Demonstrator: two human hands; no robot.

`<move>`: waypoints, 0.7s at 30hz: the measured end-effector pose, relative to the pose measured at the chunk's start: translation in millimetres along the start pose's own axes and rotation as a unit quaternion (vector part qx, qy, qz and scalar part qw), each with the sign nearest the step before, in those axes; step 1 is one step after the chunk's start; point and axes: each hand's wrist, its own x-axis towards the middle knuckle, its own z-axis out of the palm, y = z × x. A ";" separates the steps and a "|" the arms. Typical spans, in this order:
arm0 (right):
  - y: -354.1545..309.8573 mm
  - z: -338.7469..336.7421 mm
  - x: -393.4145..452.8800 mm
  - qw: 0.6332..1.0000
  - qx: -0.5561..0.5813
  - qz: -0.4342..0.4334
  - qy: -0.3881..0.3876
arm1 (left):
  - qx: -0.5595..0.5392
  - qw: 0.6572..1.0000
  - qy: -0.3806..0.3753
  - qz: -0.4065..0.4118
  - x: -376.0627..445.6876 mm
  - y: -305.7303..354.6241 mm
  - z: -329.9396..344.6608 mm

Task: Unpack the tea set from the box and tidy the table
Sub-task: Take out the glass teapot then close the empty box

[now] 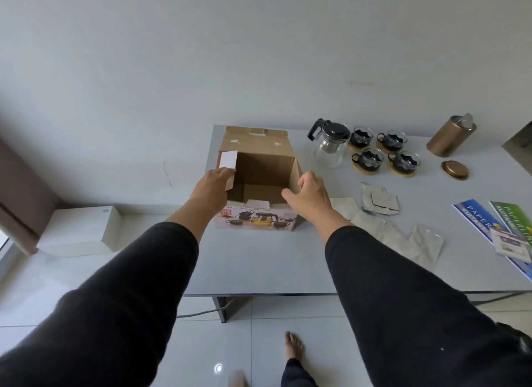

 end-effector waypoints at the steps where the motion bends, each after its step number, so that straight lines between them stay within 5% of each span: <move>1: -0.6 2.9 0.4 1.000 -0.007 0.003 0.005 | 0.004 1.000 0.003 0.006 0.0 -1.1 0.2; 7: -0.9 15.9 2.5 0.991 0.015 0.135 -0.013 | 0.033 0.999 -0.012 0.021 -1.4 -2.0 -2.7; 12: -4.9 19.9 3.4 0.960 0.148 0.235 -0.033 | 0.049 0.998 -0.029 0.028 -2.4 0.8 -5.9; 16: -1.9 17.8 2.3 0.942 0.233 0.240 -0.029 | 0.056 0.997 -0.035 0.028 -1.1 1.5 -7.0; 21: 2.7 10.6 -1.9 0.959 0.208 0.154 0.113 | 0.062 0.997 -0.035 0.032 -1.4 1.6 -5.0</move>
